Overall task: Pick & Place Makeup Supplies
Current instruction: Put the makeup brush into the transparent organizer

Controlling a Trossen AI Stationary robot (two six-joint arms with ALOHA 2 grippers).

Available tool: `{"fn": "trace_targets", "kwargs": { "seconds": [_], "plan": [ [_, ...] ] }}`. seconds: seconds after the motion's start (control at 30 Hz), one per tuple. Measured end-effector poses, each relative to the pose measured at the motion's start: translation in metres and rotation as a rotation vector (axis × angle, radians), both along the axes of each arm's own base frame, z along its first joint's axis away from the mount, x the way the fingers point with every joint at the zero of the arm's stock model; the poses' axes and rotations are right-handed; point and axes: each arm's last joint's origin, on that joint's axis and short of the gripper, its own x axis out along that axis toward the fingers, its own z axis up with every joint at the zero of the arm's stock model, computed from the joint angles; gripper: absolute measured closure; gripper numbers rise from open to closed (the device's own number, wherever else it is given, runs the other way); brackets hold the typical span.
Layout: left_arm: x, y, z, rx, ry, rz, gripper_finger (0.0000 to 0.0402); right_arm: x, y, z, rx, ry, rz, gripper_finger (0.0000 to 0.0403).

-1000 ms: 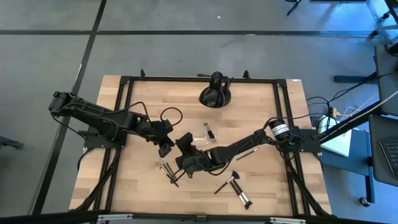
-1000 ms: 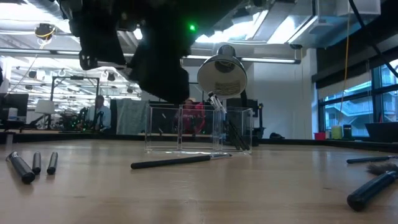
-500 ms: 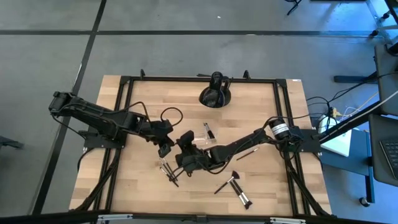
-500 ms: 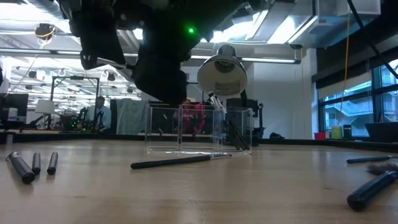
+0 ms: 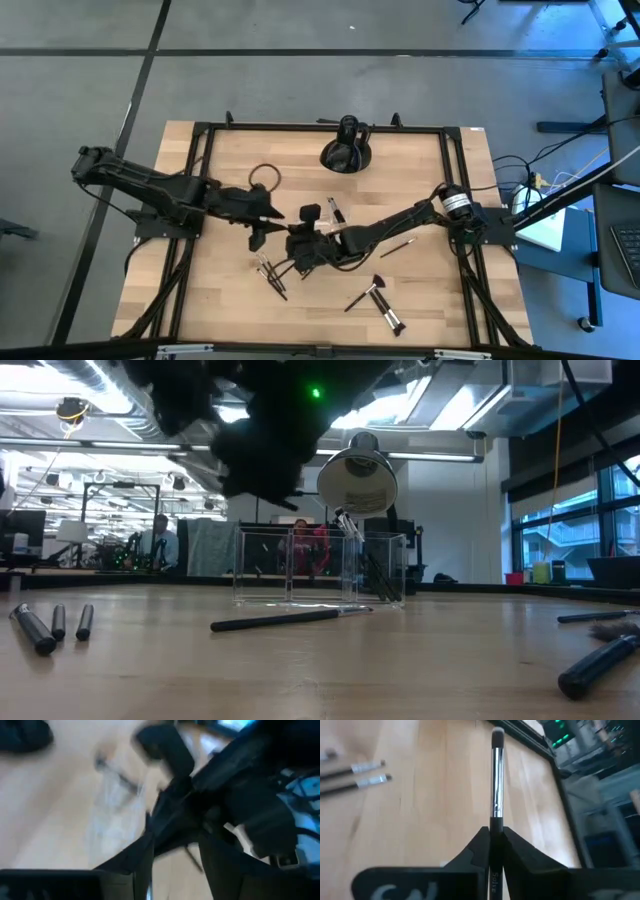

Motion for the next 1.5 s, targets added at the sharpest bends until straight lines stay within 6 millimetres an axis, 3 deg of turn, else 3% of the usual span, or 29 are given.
{"fn": "trace_targets", "kwargs": {
  "seconds": [0.23, 0.57, 0.83, 1.0, 1.23, 1.5],
  "plan": [
    [-0.031, -0.009, 0.024, 0.236, -0.162, 0.073, 0.0237, -0.008, -0.003, 0.024, 0.111, -0.086, -0.034, 0.0349],
    [-0.04, -0.024, -0.015, 0.306, -0.23, 0.068, 0.0237, -0.05, -0.016, 0.037, 0.257, -0.322, -0.03, 0.0385],
    [-0.043, -0.028, -0.018, 0.33, -0.226, 0.082, 0.0236, -0.098, -0.031, 0.05, 0.315, -0.433, -0.02, 0.0393],
    [-0.049, -0.02, -0.031, 0.288, -0.106, 0.195, 0.0236, -0.114, -0.035, 0.056, 0.39, -0.461, -0.048, 0.0379],
    [-0.06, 0.008, -0.066, 0.136, 0.235, 0.524, 0.0235, -0.117, -0.034, 0.053, 0.579, -0.459, -0.067, 0.0354],
    [-0.043, 0.019, -0.098, 0.13, 0.484, 0.581, 0.0235, -0.114, -0.035, 0.052, 0.755, -0.397, 0.053, 0.0316]
  ]
}}
